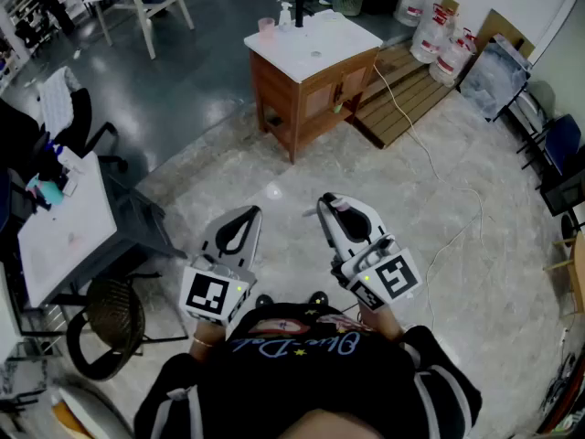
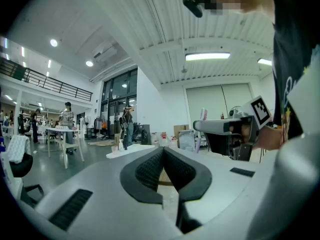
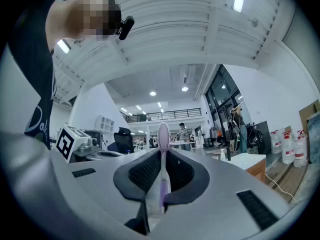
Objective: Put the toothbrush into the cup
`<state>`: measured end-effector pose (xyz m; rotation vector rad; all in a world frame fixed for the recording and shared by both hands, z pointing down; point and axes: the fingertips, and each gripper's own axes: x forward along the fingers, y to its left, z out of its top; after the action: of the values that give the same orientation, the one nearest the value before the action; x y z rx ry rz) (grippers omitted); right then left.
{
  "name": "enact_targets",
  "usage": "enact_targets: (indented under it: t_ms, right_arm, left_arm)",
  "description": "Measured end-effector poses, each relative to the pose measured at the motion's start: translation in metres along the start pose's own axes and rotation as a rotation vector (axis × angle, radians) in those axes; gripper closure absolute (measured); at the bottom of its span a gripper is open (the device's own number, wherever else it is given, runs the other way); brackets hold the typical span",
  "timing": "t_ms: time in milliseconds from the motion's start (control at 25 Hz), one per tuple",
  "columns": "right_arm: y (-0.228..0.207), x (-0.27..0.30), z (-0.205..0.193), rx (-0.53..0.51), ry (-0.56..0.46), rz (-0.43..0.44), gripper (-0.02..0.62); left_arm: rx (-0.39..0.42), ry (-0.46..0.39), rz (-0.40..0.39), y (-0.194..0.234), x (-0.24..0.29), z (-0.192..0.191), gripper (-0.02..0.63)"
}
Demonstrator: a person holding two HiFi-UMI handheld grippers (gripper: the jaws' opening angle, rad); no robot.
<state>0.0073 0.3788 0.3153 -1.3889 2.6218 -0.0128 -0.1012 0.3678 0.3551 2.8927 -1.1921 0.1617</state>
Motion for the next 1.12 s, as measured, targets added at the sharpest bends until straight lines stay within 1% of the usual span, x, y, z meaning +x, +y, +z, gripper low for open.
enact_targets:
  t_ms: [200, 480, 880, 1120]
  right_arm:
    - [-0.003, -0.006, -0.002, 0.007, 0.006, -0.002, 0.572]
    - [-0.017, -0.019, -0.003, 0.036, -0.002, -0.006, 0.572]
    - [-0.054, -0.05, -0.01, 0.081, 0.009, -0.03, 0.572]
    - [-0.073, -0.071, -0.007, 0.096, -0.006, -0.028, 0.572]
  left_arm:
    - [-0.008, 0.001, 0.005, -0.005, 0.0, -0.001, 0.607]
    - [-0.014, 0.009, 0.016, -0.015, 0.008, -0.003, 0.607]
    - [-0.034, 0.051, 0.005, -0.048, 0.035, -0.011, 0.607]
    - [-0.015, 0.059, 0.009, -0.07, 0.049, -0.008, 0.607]
